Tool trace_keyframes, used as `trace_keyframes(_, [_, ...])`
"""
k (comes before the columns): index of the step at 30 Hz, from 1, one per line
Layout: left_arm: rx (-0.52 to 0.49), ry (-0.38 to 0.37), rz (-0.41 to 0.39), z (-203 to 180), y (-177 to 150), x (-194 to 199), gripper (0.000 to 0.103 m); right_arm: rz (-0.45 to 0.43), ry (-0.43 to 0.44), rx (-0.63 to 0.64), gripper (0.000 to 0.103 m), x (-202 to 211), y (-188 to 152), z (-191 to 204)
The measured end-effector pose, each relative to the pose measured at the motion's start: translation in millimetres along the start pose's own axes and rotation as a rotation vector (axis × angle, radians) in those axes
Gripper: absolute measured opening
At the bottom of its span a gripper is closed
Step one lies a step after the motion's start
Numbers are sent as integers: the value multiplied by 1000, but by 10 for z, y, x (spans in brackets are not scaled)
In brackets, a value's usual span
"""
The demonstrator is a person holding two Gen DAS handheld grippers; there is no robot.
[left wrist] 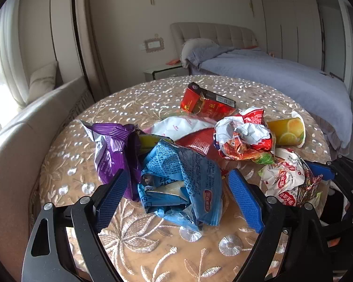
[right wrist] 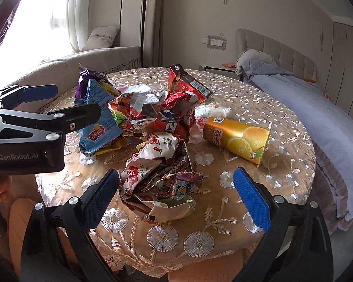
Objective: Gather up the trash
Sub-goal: 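Grasp the blue wrapper with the left tool while the right tool grasps the crumpled white wrapper, then carry both wrappers over the bin and open both tools to drop them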
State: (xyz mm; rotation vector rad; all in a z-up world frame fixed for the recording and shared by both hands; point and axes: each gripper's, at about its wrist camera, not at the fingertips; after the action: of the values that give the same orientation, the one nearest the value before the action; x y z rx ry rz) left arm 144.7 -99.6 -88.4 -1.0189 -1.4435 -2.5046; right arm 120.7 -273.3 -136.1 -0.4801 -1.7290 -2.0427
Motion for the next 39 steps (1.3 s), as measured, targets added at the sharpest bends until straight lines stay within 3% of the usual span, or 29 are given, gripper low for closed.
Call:
trace_keyframes(1, [2, -16, 14, -5, -7, -66, 72, 9, 15, -9, 81, -28, 10, -22])
trace_keyframes(2, [10, -20, 26, -1, -19, -122, 69, 20, 21, -13, 70, -57, 12, -36])
trace_keyframes(5, [37, -19, 13, 35, -31, -128, 65, 36, 63, -29, 61, -89, 35, -76])
trace_keyframes(7, [40, 0, 0, 40, -26, -89, 54, 29, 67, -28, 59, -73, 42, -85])
trace_keyframes(10, [65, -5, -4, 60, -48, -5, 49, 30, 73, -25, 57, -53, 34, -91])
trace_keyframes(17, [93, 7, -18, 34, -85, 180, 46, 1, 84, -50, 56, 96, 69, -197])
trace_keyframes(24, [122, 11, -89, 61, 13, 540, 46, -59, 69, -85, 56, 337, 90, -337])
trace_keyframes(29, [75, 20, -114, -191, 115, 669, 46, -114, 62, -98, 56, 572, 102, -418])
trace_keyframes(35, [-1, -17, -116, -616, 239, 564, 46, -121, 32, -149, 56, 734, 42, -697])
trace_keyframes(39, [-35, -84, -130, -892, 312, 536, 46, -133, -32, -169, 56, 852, -34, -942])
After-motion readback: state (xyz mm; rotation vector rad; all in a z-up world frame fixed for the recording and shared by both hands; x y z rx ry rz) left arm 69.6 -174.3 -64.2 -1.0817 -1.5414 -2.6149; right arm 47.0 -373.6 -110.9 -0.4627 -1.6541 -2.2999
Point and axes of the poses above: each gripper's, at about its wrist camera, not at the fingertips, and x roughly against the way its jaws point, z to its left, y to its top, and after that the axes turned 14 degrees about -x, right-handed
